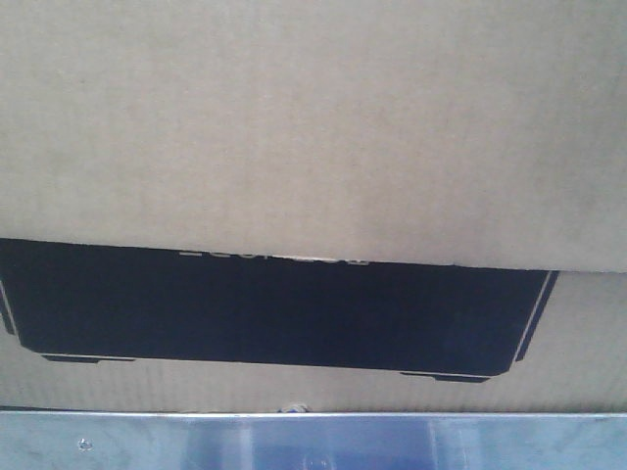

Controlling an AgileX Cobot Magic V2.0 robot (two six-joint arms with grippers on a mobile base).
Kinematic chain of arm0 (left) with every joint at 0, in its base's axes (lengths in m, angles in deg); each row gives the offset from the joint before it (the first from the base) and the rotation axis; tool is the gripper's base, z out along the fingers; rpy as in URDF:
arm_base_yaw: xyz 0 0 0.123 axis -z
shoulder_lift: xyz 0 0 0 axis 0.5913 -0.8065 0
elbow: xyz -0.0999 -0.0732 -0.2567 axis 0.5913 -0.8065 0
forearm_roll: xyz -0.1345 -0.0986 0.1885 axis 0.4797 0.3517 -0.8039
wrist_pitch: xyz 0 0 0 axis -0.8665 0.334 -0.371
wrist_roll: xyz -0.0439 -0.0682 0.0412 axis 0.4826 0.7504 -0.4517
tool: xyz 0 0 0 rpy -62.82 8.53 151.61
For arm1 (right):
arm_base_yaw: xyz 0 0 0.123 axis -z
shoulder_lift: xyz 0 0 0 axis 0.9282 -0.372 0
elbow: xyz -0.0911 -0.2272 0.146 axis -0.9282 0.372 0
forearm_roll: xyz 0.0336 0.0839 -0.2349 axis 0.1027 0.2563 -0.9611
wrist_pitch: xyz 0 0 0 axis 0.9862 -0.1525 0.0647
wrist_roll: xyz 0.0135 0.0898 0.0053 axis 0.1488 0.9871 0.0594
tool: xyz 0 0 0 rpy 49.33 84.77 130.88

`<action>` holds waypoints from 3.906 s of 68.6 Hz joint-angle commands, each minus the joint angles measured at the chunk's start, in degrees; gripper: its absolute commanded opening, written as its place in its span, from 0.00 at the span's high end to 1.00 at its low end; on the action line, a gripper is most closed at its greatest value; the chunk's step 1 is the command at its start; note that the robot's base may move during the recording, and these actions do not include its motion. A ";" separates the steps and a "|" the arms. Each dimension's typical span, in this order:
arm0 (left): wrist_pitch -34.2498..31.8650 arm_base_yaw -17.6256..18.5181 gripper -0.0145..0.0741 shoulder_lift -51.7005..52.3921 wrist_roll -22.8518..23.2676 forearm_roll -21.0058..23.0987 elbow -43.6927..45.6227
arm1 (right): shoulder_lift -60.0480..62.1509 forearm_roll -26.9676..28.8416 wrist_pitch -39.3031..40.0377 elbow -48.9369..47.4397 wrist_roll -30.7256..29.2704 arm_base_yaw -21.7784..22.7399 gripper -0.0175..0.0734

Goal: Grab box from left shelf to table start
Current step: 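Close both grippers on the box's side walls, then lift the box with both grippers and pull it off the shelf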

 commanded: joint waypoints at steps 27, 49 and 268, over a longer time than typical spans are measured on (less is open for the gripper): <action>-2.63 0.33 0.79 1.17 0.32 0.00 1.99 | -30.16 1.75 -16.56 -20.51 -3.67 0.10 0.16; -2.63 0.33 0.79 1.17 0.32 0.00 1.99 | -41.36 1.77 -16.63 -20.54 -4.96 0.10 0.24; -9.42 0.46 0.95 57.10 5.77 0.82 -17.14 | 14.24 10.91 -13.12 -6.30 -5.28 0.10 0.74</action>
